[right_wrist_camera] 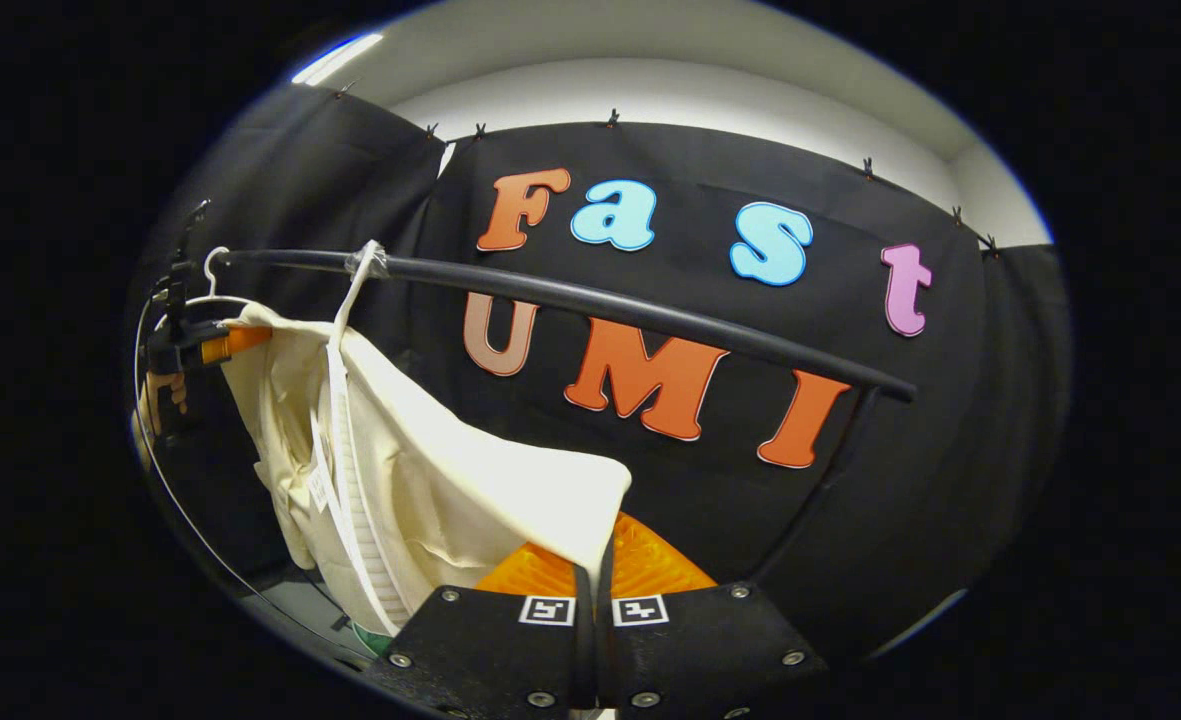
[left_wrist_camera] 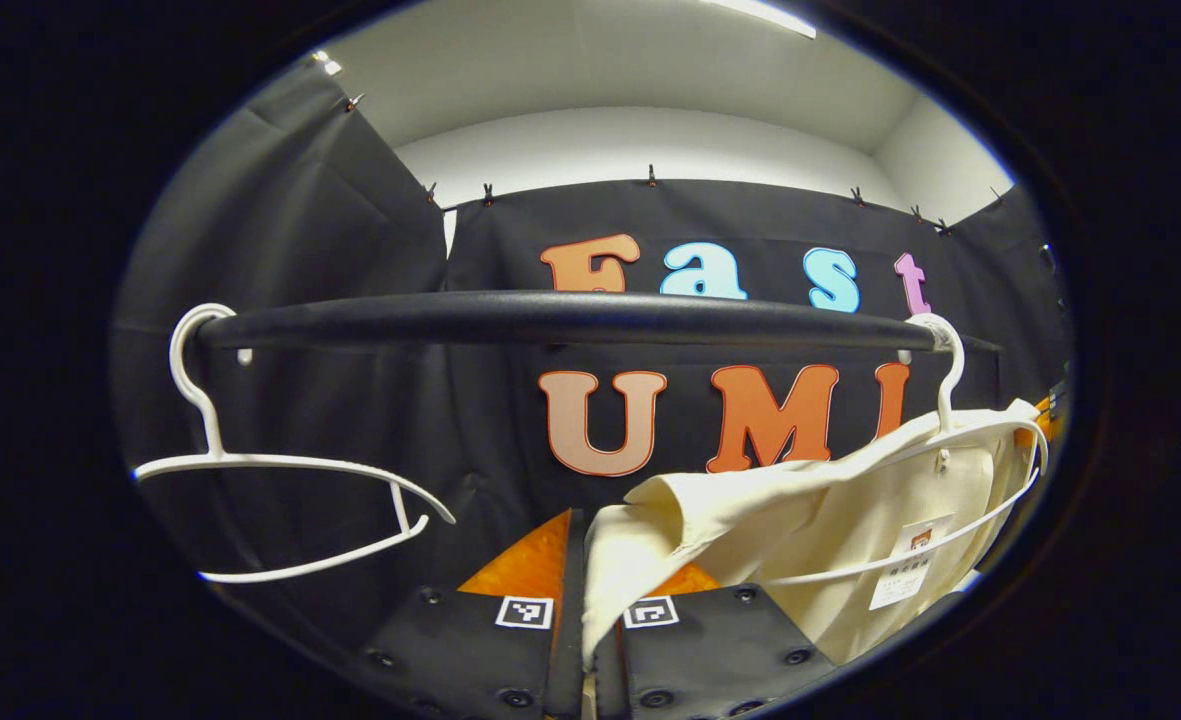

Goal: Grasp the clothes on the hanger with both hands and then place them into the laundry hamper below.

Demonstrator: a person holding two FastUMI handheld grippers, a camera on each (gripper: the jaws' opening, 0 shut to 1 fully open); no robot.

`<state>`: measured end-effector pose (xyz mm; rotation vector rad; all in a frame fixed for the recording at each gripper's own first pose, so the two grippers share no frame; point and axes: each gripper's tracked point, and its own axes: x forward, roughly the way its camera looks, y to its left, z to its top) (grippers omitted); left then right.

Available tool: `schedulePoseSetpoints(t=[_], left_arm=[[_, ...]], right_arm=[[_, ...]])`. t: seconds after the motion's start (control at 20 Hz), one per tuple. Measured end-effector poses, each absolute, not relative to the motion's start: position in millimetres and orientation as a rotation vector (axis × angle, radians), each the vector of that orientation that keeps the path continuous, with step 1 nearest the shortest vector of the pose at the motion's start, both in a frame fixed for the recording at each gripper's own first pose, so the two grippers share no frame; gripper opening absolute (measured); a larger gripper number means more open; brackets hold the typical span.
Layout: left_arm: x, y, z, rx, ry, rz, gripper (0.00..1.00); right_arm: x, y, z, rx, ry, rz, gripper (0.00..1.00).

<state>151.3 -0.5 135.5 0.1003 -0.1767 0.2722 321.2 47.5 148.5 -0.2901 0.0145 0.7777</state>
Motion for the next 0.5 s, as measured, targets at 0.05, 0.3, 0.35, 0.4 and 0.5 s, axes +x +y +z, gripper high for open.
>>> schedulePoseSetpoints(t=[0.05, 0.3, 0.35, 0.4, 0.5], left_arm=[[152, 6, 132, 0.089, -0.169, 0.290, 0.13], [151, 25, 114, 0.098, -0.153, 0.355, 0.14], [152, 28, 108, 0.095, -0.143, 0.363, 0.14], [154, 30, 102, 0.081, -0.129, 0.367, 0.14], [156, 35, 88, 0.054, -0.105, 0.380, 0.14]], right_arm=[[322, 54, 145, -0.261, 0.025, 0.809, 0.00], [340, 76, 132, -0.074, 0.070, 0.904, 0.00], [344, 81, 129, -0.052, 0.075, 0.917, 0.00], [347, 84, 123, -0.032, 0.086, 0.929, 0.00], [350, 92, 108, 0.011, 0.115, 0.952, 0.00]])
